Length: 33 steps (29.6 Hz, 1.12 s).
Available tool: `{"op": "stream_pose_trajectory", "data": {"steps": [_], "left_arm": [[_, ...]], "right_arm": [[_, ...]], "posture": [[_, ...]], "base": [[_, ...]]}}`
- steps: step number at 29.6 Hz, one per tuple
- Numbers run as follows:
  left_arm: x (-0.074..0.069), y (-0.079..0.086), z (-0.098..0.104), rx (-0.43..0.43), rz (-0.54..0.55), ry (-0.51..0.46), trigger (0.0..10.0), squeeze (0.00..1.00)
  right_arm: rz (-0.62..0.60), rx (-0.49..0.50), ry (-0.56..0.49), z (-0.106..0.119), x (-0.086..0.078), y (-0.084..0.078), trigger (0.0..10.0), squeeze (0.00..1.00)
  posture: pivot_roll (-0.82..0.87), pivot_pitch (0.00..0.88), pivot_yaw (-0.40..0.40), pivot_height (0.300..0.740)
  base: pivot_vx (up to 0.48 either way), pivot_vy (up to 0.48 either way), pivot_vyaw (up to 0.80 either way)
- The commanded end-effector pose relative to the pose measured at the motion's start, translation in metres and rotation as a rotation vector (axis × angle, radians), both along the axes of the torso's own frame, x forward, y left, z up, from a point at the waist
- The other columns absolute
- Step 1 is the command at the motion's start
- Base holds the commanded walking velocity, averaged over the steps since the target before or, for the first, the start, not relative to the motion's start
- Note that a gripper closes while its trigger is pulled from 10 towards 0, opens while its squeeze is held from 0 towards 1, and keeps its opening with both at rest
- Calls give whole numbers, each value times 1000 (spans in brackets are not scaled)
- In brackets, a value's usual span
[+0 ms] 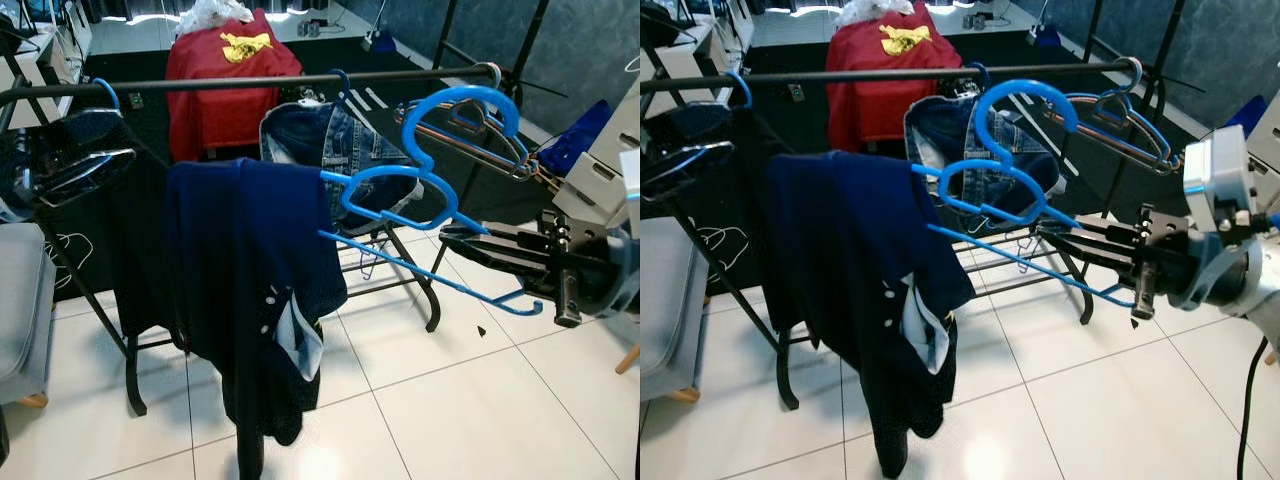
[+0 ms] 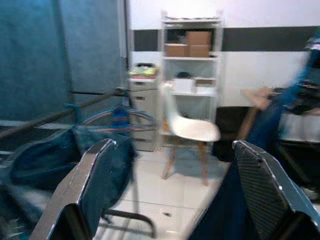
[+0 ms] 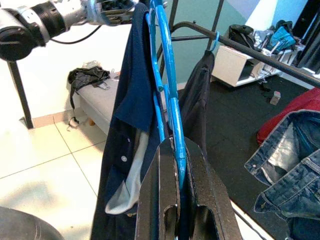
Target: Hang hanger
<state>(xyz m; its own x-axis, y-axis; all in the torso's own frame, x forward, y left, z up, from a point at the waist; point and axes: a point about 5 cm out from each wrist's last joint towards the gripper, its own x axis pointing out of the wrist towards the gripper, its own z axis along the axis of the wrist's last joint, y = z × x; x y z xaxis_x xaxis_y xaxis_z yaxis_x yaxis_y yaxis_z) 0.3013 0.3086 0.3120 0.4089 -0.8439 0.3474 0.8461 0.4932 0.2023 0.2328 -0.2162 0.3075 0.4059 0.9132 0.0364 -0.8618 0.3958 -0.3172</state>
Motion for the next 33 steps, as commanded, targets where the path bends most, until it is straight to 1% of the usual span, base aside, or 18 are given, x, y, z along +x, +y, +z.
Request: {"op": "stream_pose_trajectory", "data": {"steps": [1, 2, 3, 5, 6, 7, 9, 13, 14, 15, 18, 22, 23, 24, 25, 26, 29, 33], "left_arm": [[-7, 1, 0, 16, -52, 2, 10000, 0], [-7, 1, 0, 16, -52, 2, 10000, 0], [-13, -10, -13, 54, -150, 32, 10000, 0], [-13, -10, -13, 54, -150, 32, 10000, 0], [-18, -22, -26, 69, -230, 62, 10000, 0], [-18, -22, -26, 69, -230, 62, 10000, 0], [-18, -43, -46, 90, -290, 92, 10000, 0], [-14, -53, -53, 109, -277, 99, 10000, 0], [-8, -57, -54, 105, -241, 95, 10000, 0], [-8, -57, -54, 105, -241, 95, 10000, 0], [4, -62, -55, 86, -143, 70, 10000, 0], [8, -63, -55, 70, -109, 72, 10000, 0], [7, -65, -55, 60, -120, 84, 8078, 0], [7, -65, -55, 60, -120, 84, 8078, 0], [4, -66, -55, 59, -141, 90, 3451, 0], [-2, -67, -58, 72, -188, 97, 0, 0], [-7, -68, -60, 93, -223, 101, 0, 0], [-11, -61, -59, 103, -225, 109, 0, 0]], "right_arm": [[13, 11, -36, 8, -6, 0, 0, 0], [13, 11, -36, 8, -6, 0, 0, 0], [15, 15, -38, 9, -6, 0, 0, 0], [15, 15, -38, 9, -6, 0, 0, 0], [20, 18, -39, 10, -6, 0, 0, 0], [20, 18, -39, 10, -6, 0, 0, 0], [32, 18, -38, 11, -6, 2, 0, 0], [39, 17, -38, 12, -5, 3, 0, 0], [41, 17, -39, 13, -5, 3, 0, 0], [41, 17, -39, 13, -5, 3, 0, 0], [45, 16, -41, 15, -6, 3, 0, 0], [43, 15, -40, 15, -6, 3, 0, 0], [42, 15, -40, 15, -6, 3, 0, 0], [42, 15, -40, 15, -6, 3, 0, 0], [42, 15, -40, 15, -5, 3, 0, 0], [41, 15, -41, 15, -5, 3, 0, 0], [41, 15, -42, 15, -5, 3, 0, 0], [37, 15, -44, 16, -5, 2, 0, 0]], "posture": [[-28, 113, 1, 740], [-28, 113, 1, 740], [-27, 115, -2, 740], [-27, 115, -2, 740], [-29, 115, -5, 740], [-29, 115, -5, 740], [-33, 114, -11, 740], [-35, 113, -13, 740], [-35, 112, -12, 740], [-35, 112, -12, 740], [-38, 112, -13, 740], [-39, 113, -14, 740], [-39, 113, -14, 740], [-39, 113, -14, 740], [-39, 113, -14, 740], [-39, 113, -14, 740], [-40, 113, -14, 740], [-38, 111, -13, 740]], "base": [[0, 0, 0], [0, 0, 0], [0, 0, 0], [0, 0, 0], [0, 0, 0], [0, 0, 0], [0, 0, 0], [0, 0, 0], [0, 0, 0], [0, 0, 0], [0, 0, 0], [0, 0, 0], [0, 0, 0], [0, 0, 0], [0, 0, 0], [0, 0, 0], [0, 0, 0], [0, 0, 0]]}}
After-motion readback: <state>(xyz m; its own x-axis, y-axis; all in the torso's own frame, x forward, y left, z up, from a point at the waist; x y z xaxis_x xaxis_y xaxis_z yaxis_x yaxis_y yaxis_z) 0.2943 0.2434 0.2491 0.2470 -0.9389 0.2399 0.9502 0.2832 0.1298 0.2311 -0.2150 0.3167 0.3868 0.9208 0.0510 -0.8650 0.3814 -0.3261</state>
